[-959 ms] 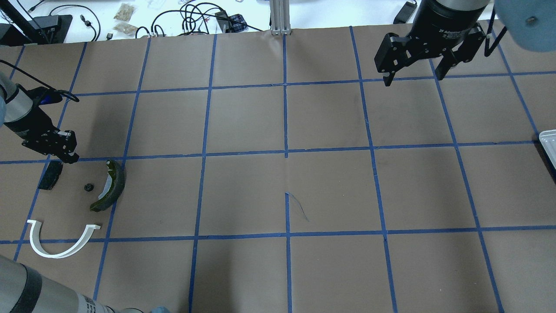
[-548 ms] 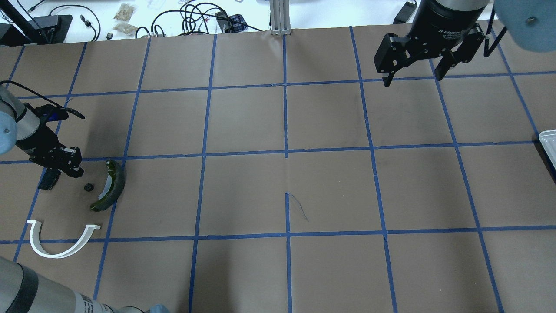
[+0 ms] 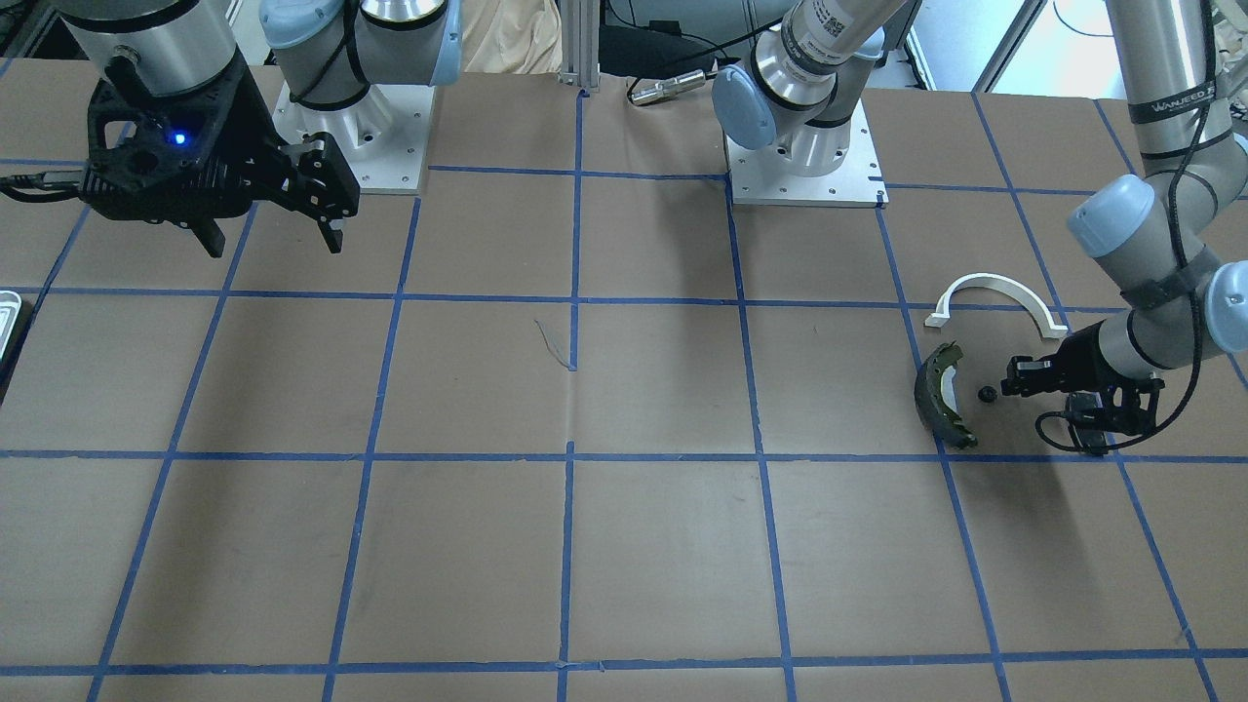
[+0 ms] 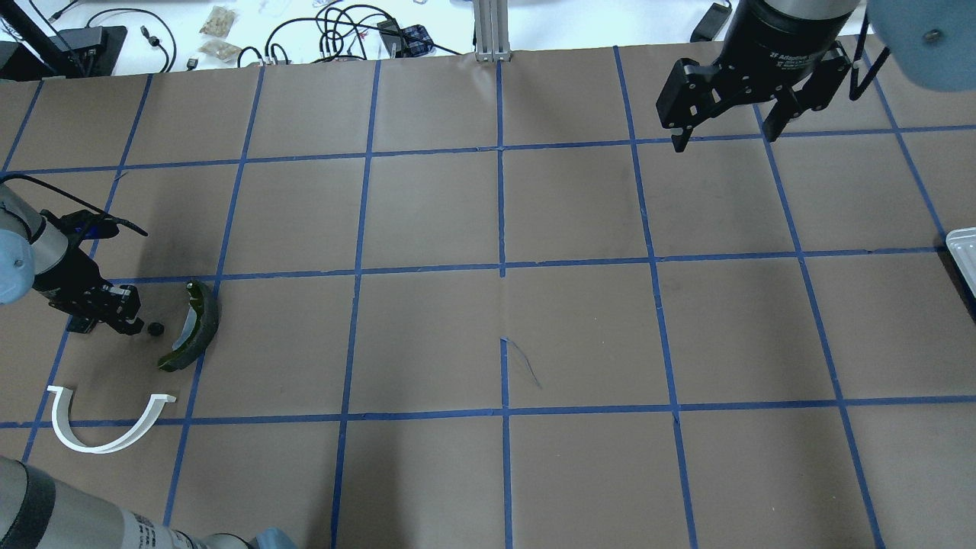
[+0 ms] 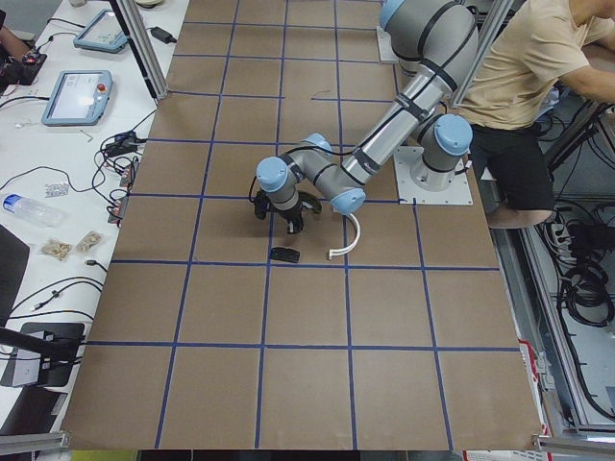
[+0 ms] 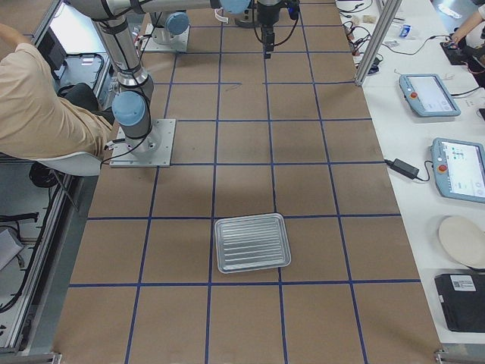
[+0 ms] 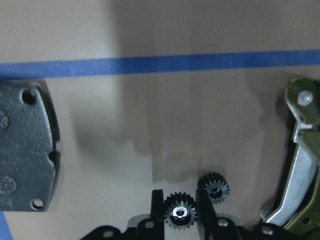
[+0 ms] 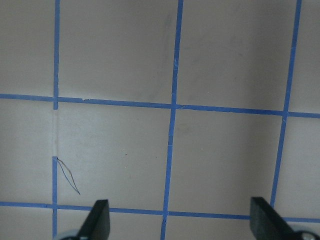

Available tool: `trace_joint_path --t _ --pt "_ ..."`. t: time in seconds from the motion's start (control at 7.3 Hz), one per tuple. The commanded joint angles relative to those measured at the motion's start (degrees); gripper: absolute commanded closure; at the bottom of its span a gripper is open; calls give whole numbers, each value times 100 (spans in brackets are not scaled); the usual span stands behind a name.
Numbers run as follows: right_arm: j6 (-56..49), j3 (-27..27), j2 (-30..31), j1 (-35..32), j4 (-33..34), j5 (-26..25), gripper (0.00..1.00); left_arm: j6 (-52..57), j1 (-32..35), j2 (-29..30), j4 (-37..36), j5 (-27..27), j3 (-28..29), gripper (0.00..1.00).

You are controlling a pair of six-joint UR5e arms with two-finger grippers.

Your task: Place bearing gear from tray to pile

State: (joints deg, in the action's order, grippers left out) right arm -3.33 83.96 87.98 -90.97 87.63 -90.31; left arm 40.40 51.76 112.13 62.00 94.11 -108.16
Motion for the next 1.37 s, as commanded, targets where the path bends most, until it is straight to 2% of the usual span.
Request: trace_joint_path --t 0.0,0.14,0.27,0.41,0.69,0.82,1.1,1.23 --pt "-1 -3 0 0 -18 -4 0 21 -8 1 5 11 -21 77" --pt "-1 6 0 0 -18 5 0 12 -8 -7 -4 11 -21 20" --pt "-1 -3 0 0 -18 -4 0 12 -8 -7 5 11 -21 4" --pt "-1 -3 0 0 -18 -4 0 12 1 -25 22 20 -3 0" --pt "-1 6 0 0 -18 5 0 -40 62 -287 267 29 232 0" --pt "-1 -3 0 0 -18 5 0 -215 141 -437 1017 11 695 0" --pt "-1 -3 -9 0 -18 5 0 -787 744 -691 2450 2 1689 0" --pt "-1 -3 -9 0 -18 5 0 -797 1096 -884 2683 -24 2015 0"
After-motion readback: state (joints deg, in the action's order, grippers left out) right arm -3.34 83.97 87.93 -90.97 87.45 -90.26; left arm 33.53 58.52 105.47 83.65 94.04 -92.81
